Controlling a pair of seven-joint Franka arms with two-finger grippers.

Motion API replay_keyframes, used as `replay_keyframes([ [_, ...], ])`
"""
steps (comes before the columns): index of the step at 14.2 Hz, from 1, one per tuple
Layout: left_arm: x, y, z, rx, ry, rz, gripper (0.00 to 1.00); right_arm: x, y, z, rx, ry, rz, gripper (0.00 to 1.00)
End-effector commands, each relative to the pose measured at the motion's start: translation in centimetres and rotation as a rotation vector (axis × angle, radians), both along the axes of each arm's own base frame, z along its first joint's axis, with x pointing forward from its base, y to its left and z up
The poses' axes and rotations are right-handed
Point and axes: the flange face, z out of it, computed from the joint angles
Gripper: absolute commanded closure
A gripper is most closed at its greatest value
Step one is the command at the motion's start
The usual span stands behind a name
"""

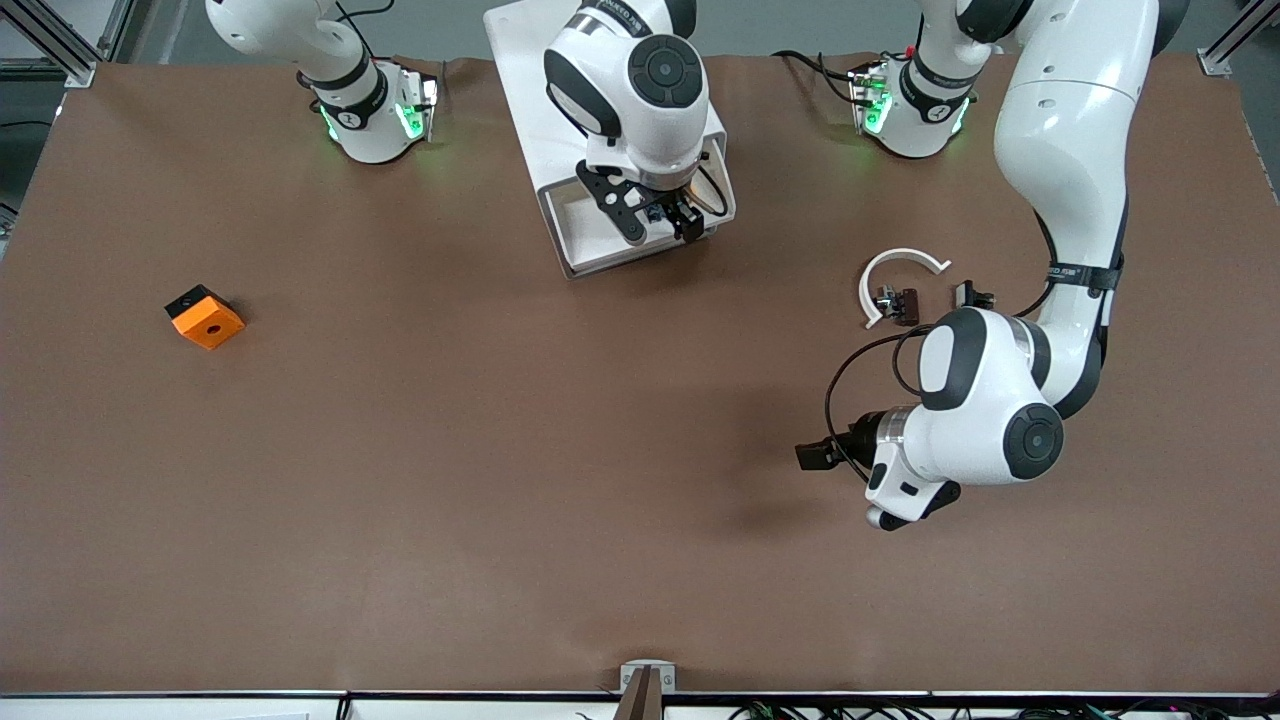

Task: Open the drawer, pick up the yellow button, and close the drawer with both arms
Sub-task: 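Close the right gripper on the blue-based push button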

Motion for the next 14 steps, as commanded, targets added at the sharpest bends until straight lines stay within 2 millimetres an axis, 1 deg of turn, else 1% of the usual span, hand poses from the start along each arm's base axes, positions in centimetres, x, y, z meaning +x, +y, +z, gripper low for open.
replay_keyframes([
  [1,-0.01,0.25,0.1,0.004,-0.012,-0.009,0.0,-0.43,1.0,0.22,0.008,0.01,-0.011,0.0],
  [2,0.13,0.67,0.1,0.004,-0.012,-0.003,0.0,-0.34,0.97,0.24,0.009,0.008,-0.013,0.0],
  [8,0.16,0.78,-0.02,0.004,-0.01,-0.002,0.0,-0.42,1.03,0.24,0.01,0.01,-0.009,0.0],
  [9,0.16,0.78,-0.02,0.004,-0.01,-0.002,0.0,-0.44,1.01,0.23,0.01,0.011,-0.007,0.03],
  [11,0.15,0.77,-0.12,0.003,-0.008,-0.001,0.0,-0.44,1.0,0.33,0.011,0.01,-0.006,0.17],
  [13,0.18,0.88,-0.12,0.003,-0.008,0.001,0.0,-0.35,0.96,0.23,0.01,0.009,-0.002,0.28],
  [14,0.18,0.88,-0.12,0.003,-0.008,0.001,0.0,-0.37,0.95,0.33,0.012,0.01,-0.003,0.32],
])
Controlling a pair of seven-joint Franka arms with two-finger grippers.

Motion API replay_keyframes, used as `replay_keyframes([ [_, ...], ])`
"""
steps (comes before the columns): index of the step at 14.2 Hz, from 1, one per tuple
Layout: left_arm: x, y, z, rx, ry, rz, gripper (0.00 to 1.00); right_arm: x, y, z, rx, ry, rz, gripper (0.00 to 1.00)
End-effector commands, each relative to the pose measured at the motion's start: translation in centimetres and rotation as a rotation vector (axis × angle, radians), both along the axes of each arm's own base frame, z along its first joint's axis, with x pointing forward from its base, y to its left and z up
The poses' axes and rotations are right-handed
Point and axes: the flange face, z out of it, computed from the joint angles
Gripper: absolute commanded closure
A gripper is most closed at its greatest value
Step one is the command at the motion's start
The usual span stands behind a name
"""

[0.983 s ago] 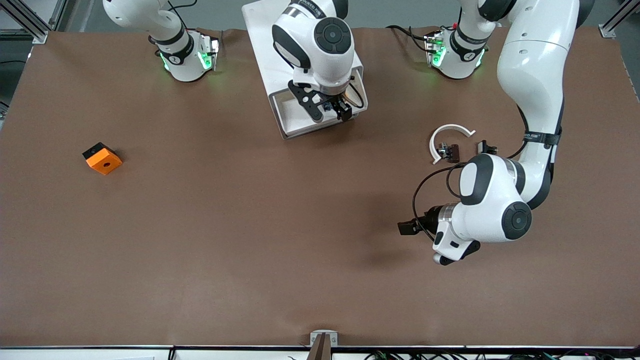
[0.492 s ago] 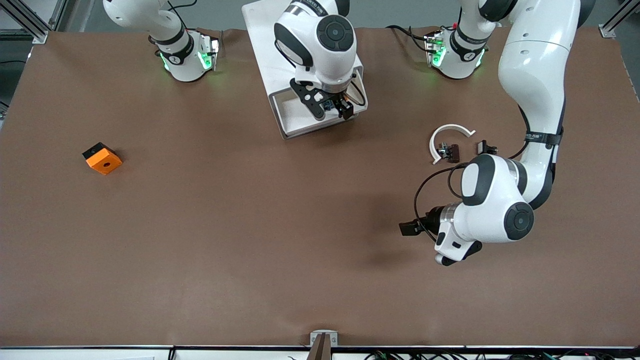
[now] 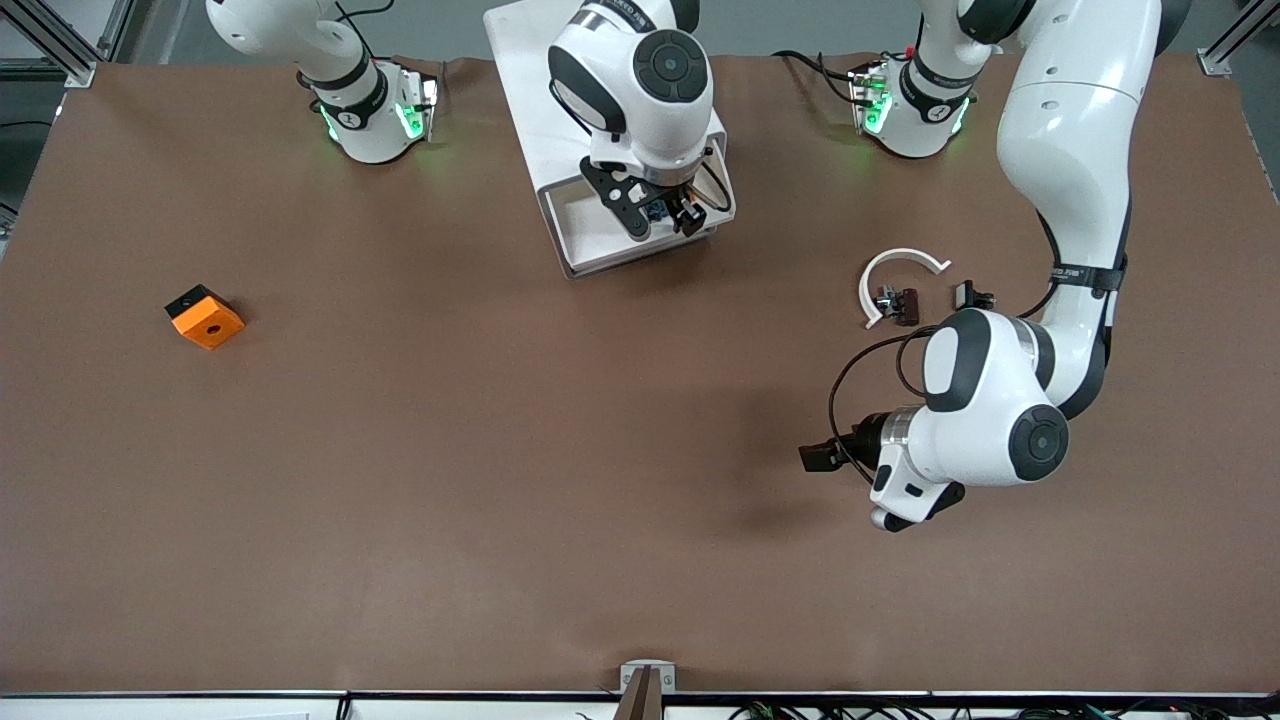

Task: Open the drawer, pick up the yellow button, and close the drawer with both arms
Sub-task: 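Close the right gripper on the blue-based push button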

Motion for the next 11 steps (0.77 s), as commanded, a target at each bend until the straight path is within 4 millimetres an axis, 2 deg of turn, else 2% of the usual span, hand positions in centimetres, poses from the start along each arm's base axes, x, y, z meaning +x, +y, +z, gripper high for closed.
replay_keyframes([
  [1,0.04,0.31,0.05,0.002,-0.011,-0.007,0.0,0.01,0.69,0.34,0.013,0.009,-0.007,0.34],
  [8,0.02,0.32,-0.07,0.003,-0.009,-0.008,0.0,0.0,0.67,0.32,0.011,0.009,-0.006,0.46],
  [9,0.01,0.32,0.03,0.003,-0.009,-0.009,0.0,-0.01,0.68,0.33,0.012,0.01,-0.007,0.61],
  [10,-0.01,0.32,0.02,0.003,-0.007,-0.009,0.0,-0.01,0.68,0.33,0.012,0.01,-0.007,0.84],
  [11,-0.03,0.32,0.01,0.003,-0.006,-0.01,0.0,-0.01,0.68,0.33,0.012,0.01,-0.01,1.0],
])
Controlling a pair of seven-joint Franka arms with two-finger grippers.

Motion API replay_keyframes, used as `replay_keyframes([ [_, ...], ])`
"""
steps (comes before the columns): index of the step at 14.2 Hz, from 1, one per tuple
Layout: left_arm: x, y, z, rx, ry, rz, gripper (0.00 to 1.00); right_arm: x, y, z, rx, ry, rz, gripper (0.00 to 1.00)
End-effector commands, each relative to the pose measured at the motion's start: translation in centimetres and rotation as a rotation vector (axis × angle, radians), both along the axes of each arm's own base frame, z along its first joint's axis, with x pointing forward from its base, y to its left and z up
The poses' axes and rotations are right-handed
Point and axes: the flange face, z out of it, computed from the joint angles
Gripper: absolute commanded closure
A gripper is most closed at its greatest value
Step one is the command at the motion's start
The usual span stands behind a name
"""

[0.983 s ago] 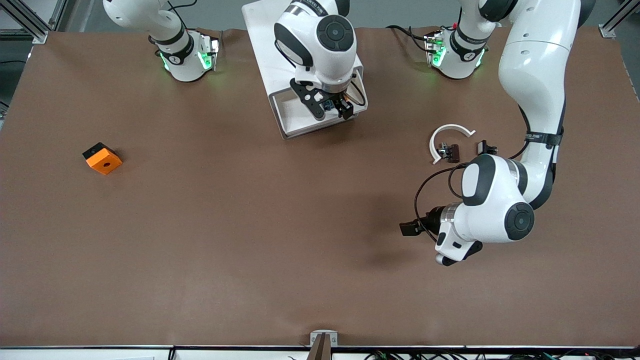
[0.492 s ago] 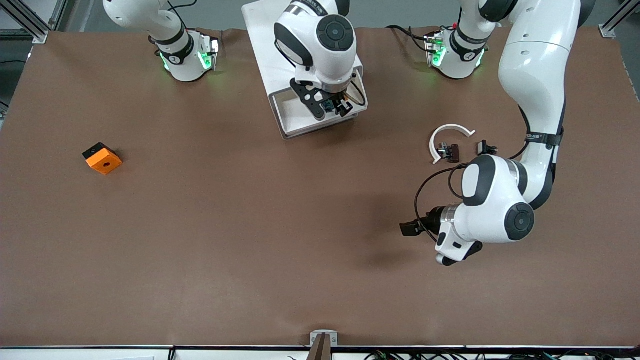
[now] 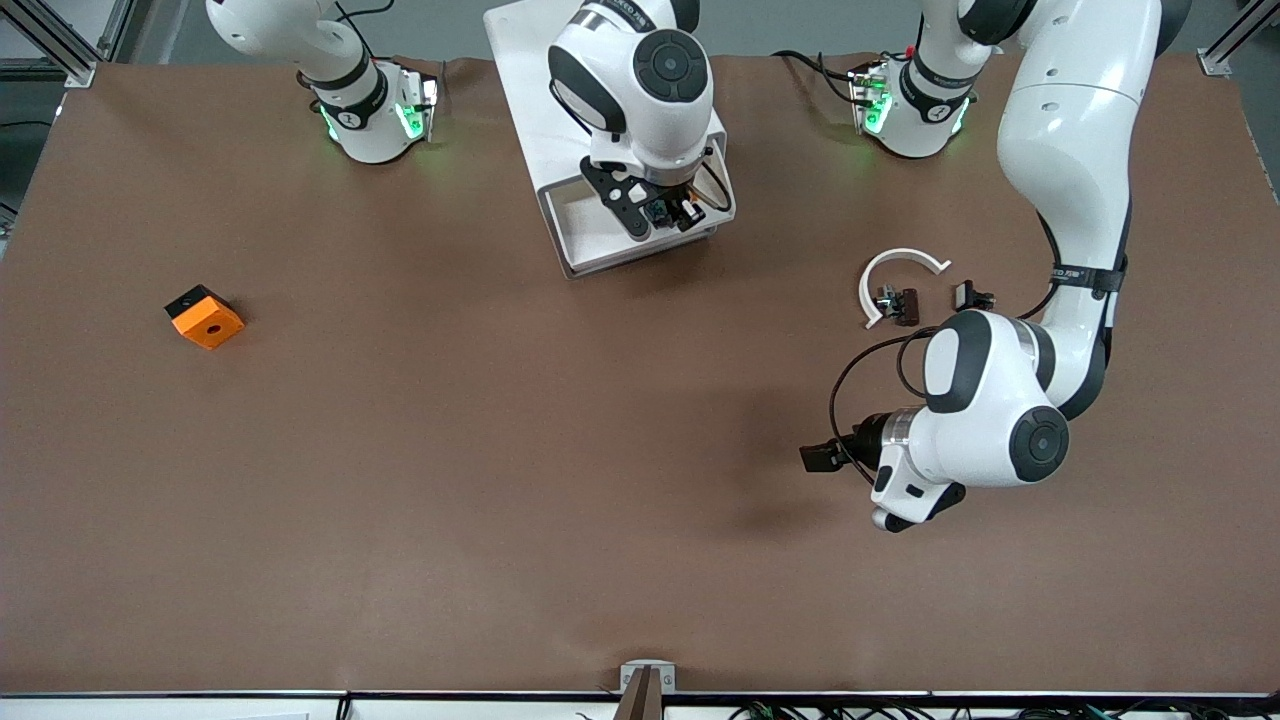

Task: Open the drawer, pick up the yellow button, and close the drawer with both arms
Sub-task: 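Lift the button out with the right gripper toward the orange block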

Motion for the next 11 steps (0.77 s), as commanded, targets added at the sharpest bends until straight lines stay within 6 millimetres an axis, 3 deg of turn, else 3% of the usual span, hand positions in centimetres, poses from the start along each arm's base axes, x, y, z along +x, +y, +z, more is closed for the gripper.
replay_keyframes([
  [1,-0.1,0.2,0.1,0.003,-0.006,-0.011,0.0,0.0,0.7,0.3,0.01,0.011,-0.011,1.0],
  [4,-0.1,0.0,0.4,0.002,-0.009,-0.013,0.0,0.6,0.4,0.9,0.021,0.007,-0.022,1.0],
  [6,-0.1,0.0,0.4,0.001,-0.007,-0.009,0.0,2.0,0.2,3.0,0.081,0.026,-0.061,1.0],
  [8,-0.1,-0.1,0.2,-0.021,0.004,0.007,0.0,5.9,-1.9,6.2,0.161,0.035,-0.128,1.0],
  [11,-0.1,-0.1,0.8,-0.029,0.0,0.014,0.0,10.6,-7.1,8.9,0.183,0.038,-0.011,1.0],
])
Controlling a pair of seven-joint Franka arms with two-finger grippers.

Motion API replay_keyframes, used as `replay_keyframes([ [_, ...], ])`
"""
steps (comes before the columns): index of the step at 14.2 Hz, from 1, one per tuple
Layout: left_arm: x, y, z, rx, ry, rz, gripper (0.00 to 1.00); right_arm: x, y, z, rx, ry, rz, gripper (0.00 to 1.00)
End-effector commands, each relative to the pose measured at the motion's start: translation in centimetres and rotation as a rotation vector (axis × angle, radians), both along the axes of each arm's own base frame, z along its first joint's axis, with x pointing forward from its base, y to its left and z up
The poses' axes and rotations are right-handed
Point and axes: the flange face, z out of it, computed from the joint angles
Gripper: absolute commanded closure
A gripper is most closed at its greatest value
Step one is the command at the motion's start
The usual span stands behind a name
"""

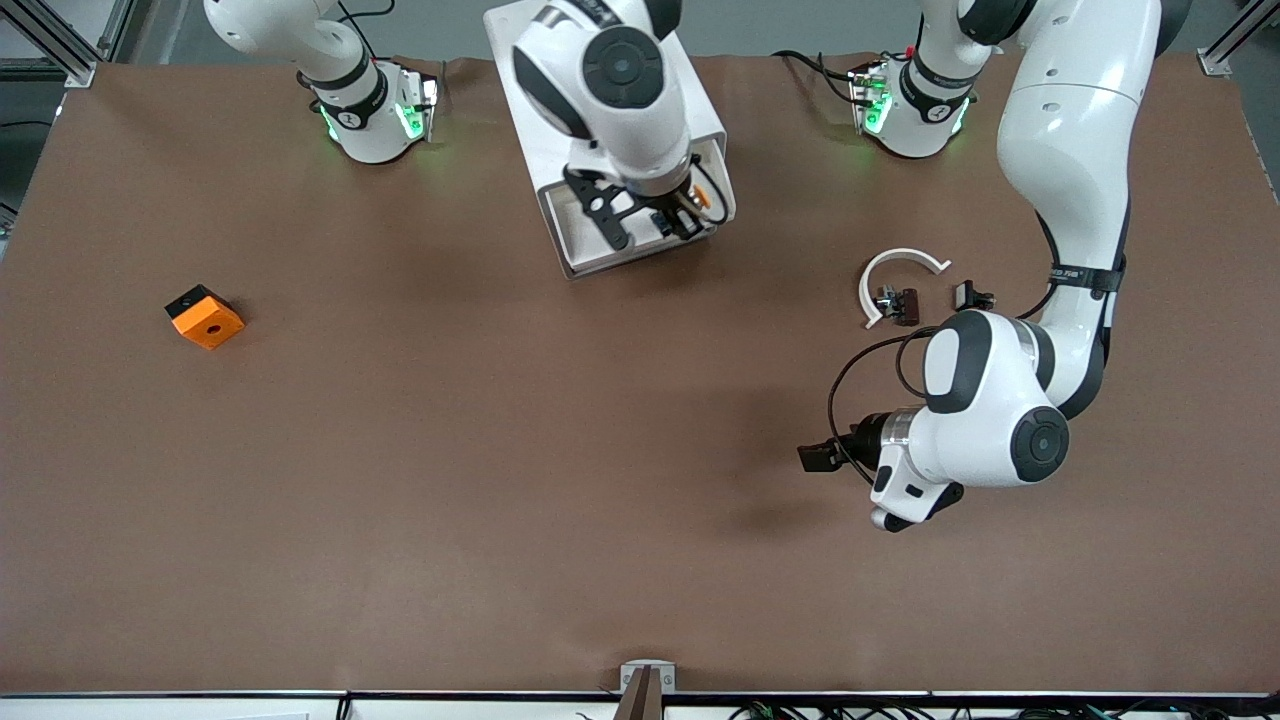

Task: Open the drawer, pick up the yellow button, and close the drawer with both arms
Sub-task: 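Lift the button out with the right gripper toward the orange block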

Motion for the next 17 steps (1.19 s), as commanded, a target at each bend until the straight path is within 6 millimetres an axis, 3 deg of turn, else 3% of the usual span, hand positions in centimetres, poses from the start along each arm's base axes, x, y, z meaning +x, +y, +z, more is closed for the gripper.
replay_keyframes([
  [1,-0.2,0.0,1.2,-0.013,-0.003,0.003,0.0,4.9,-5.4,2.2,0.059,0.0,0.132,1.0],
  [3,0.0,0.5,2.4,-0.017,-0.017,0.005,0.0,9.0,-11.3,3.9,0.102,-0.063,0.245,1.0],
  [6,-0.8,-0.7,5.0,-0.02,-0.042,-0.006,0.0,15.0,-22.3,2.4,0.069,-0.082,0.422,1.0],
  [8,-1.4,-1.1,6.8,-0.022,-0.058,-0.014,0.0,17.8,-29.3,1.1,0.059,-0.101,0.528,1.0],
  [11,-3.1,-2.6,8.6,-0.015,-0.062,-0.026,0.0,20.5,-38.4,-0.7,0.025,-0.112,0.664,1.0],
  [14,-4.8,-5.0,10.6,0.002,-0.069,-0.023,0.0,21.6,-46.0,-5.1,0.024,-0.143,0.745,1.0],
  [16,-5.8,-7.2,11.3,0.012,-0.064,-0.008,0.0,21.9,-50.3,-7.9,0.0,-0.179,0.796,1.0],
  [17,-6.4,-8.0,11.3,0.027,-0.064,-0.004,0.0,22.2,-51.3,-9.6,-0.028,-0.174,0.813,1.0],
])
